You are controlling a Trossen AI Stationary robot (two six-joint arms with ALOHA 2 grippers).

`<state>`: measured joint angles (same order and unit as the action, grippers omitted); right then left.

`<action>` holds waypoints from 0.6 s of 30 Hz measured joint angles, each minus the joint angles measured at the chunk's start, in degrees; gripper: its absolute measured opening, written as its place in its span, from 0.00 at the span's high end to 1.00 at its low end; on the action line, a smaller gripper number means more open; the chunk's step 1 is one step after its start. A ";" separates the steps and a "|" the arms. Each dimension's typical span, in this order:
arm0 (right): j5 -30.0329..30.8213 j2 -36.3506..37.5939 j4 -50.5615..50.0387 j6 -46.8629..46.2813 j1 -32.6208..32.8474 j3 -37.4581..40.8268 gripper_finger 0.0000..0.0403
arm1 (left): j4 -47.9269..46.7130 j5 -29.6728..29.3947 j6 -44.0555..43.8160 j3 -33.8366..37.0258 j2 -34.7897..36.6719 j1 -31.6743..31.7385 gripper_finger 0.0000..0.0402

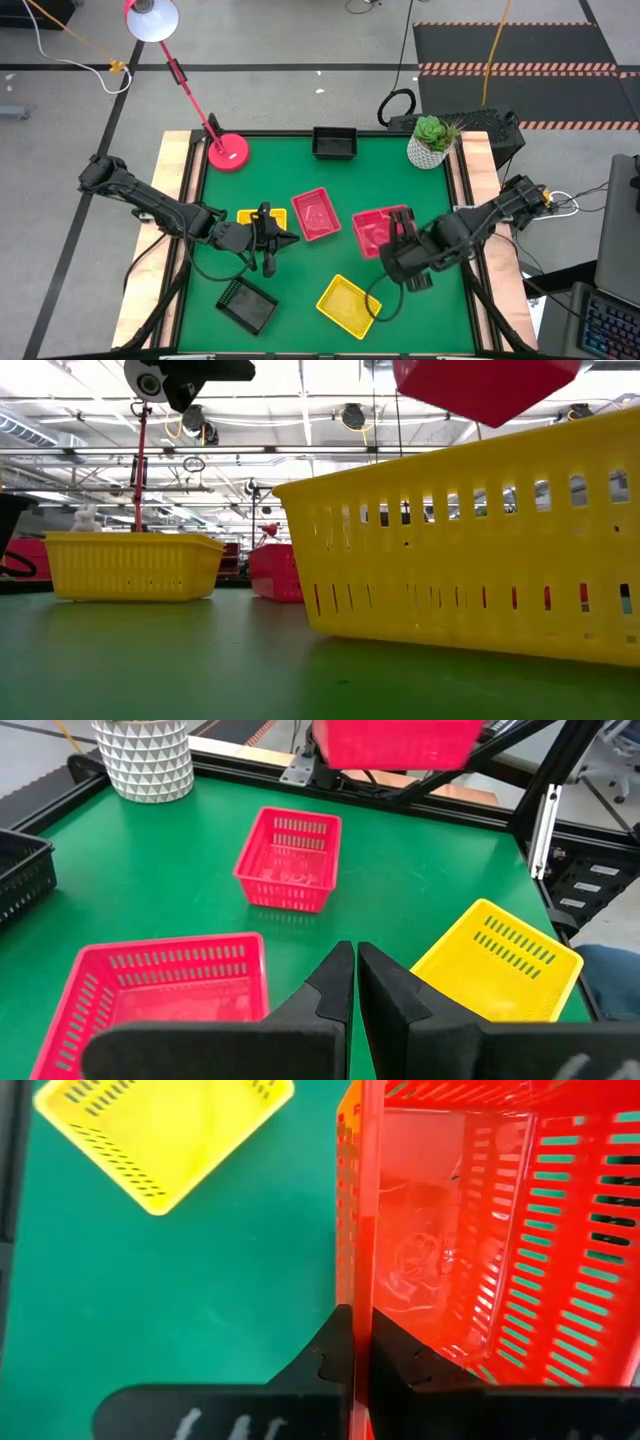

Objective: Stack baskets by color
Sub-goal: Stack the bottom red bin on the middle red bin

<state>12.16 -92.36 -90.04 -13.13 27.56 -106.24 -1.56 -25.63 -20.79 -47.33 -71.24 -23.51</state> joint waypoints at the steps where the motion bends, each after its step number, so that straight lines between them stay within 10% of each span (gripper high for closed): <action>1: 0.00 0.00 0.02 0.82 -0.73 0.00 1.00 | 0.00 0.00 0.00 0.00 0.00 0.00 0.95; 18: -0.01 3.23 0.08 5.42 -9.19 6.69 1.00 | -0.42 -0.01 -0.05 0.00 0.00 -1.76 0.95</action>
<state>12.15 -89.13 -89.96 -7.72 18.37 -99.55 -1.98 -25.64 -20.84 -47.33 -71.24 -25.27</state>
